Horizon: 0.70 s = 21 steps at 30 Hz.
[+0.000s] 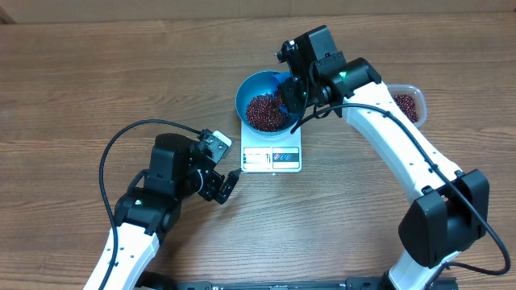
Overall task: Scoop item into bowl and weigh 150g on scale
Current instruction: 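Tip the scoop with the right gripper to pour beans into the bowl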
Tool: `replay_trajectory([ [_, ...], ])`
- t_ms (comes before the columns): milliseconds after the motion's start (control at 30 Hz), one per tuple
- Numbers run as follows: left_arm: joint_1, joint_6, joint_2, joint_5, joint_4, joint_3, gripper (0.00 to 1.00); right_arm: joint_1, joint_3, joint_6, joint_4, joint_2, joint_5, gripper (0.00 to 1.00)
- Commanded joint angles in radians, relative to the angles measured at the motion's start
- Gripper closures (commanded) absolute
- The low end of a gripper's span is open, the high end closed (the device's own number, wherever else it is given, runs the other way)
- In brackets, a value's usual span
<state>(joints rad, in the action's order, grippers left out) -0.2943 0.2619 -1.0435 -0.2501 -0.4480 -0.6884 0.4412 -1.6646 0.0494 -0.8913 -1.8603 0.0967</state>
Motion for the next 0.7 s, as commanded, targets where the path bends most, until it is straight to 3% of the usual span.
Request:
replay_trajectory([
  [0,0.003,0.0,0.01,-0.002,0.003,0.005,0.01,0.003,-0.05,0.012,0.005,0.003,-0.012,0.96],
  [667,0.003,0.0,0.01,-0.002,0.003,0.005,0.0,0.004,-0.098,0.035,-0.038,0.003,-0.057,0.96],
])
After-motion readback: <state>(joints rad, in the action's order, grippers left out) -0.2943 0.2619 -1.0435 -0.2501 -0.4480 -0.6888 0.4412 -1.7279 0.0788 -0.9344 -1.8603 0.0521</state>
